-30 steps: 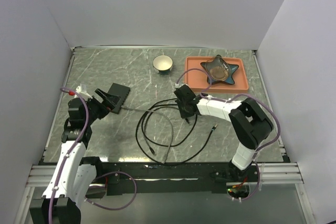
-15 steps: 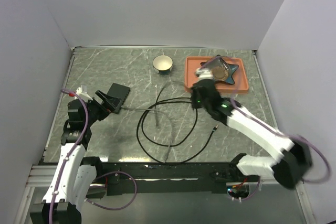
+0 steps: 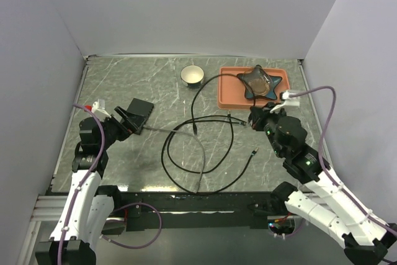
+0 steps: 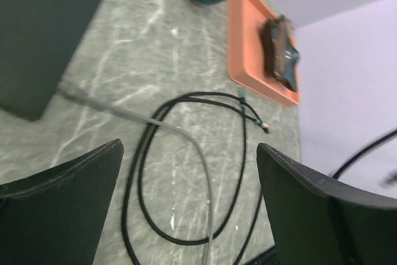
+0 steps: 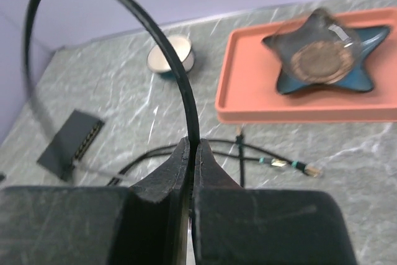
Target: Insert the plug into the switch port
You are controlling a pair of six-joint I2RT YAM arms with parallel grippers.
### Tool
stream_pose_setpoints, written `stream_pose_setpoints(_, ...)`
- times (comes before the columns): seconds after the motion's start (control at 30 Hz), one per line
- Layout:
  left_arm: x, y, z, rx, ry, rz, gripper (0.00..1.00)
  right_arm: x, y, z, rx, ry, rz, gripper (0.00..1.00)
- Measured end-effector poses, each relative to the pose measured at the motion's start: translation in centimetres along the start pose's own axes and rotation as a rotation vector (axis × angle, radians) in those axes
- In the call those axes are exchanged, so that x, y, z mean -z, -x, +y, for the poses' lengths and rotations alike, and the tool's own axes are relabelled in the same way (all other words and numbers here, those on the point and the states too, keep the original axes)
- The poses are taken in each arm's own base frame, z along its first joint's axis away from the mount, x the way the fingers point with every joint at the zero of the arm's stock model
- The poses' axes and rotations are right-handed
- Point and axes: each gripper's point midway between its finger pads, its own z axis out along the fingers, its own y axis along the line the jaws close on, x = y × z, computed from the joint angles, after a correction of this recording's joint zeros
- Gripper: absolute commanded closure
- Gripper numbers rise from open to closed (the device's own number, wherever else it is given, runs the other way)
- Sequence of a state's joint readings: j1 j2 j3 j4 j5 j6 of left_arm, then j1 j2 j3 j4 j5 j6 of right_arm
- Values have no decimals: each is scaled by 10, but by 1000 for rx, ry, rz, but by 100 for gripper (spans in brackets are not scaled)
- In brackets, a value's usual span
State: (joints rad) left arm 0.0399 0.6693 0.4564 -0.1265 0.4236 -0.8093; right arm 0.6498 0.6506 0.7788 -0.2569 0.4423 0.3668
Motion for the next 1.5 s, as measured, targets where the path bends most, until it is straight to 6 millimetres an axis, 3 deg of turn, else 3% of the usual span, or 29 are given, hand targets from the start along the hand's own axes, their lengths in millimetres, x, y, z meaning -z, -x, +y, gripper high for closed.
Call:
stream_pose_setpoints(0.1, 0, -2, -15, -21, -79, 14, 7, -8, -26, 9, 4, 51, 68, 100)
stream_pose_setpoints(0.37, -5, -32, -48, -66, -239, 132, 7, -31, -98, 34, 35, 165, 304, 100)
stream_pose_setpoints(0.57, -9, -37, -49, -65, -240, 153, 7, -42, -160, 21, 73, 95, 513, 100)
stream_pose_setpoints(0.63, -10, -38, -48, -66, -237, 158, 7, -42, -182, 13, 83, 60, 590, 96)
stream_pose_setpoints(0.73, -13, -42, -45, -63, -226, 175, 7, -39, -207, 2, 98, 17, 686, 59)
stream_pose_setpoints(0.77, -14, -43, -43, -62, -222, 180, 7, -38, -212, 0, 96, 7, 703, 35)
stream_pose_setpoints(0.87, -18, -49, -40, -65, -208, 199, 8, -36, -214, -1, 99, 5, 715, 4)
stream_pose_setpoints(0.9, -19, -51, -38, -68, -202, 207, 9, -37, -211, 1, 98, 15, 705, 1)
stream_pose_setpoints(1.17, -35, -90, -21, -76, -113, 369, 23, -40, -175, 25, 56, 127, 579, 1)
stream_pose_setpoints(1.5, -63, -148, -19, -207, 86, 573, 34, -43, -181, 31, 45, 155, 594, 2)
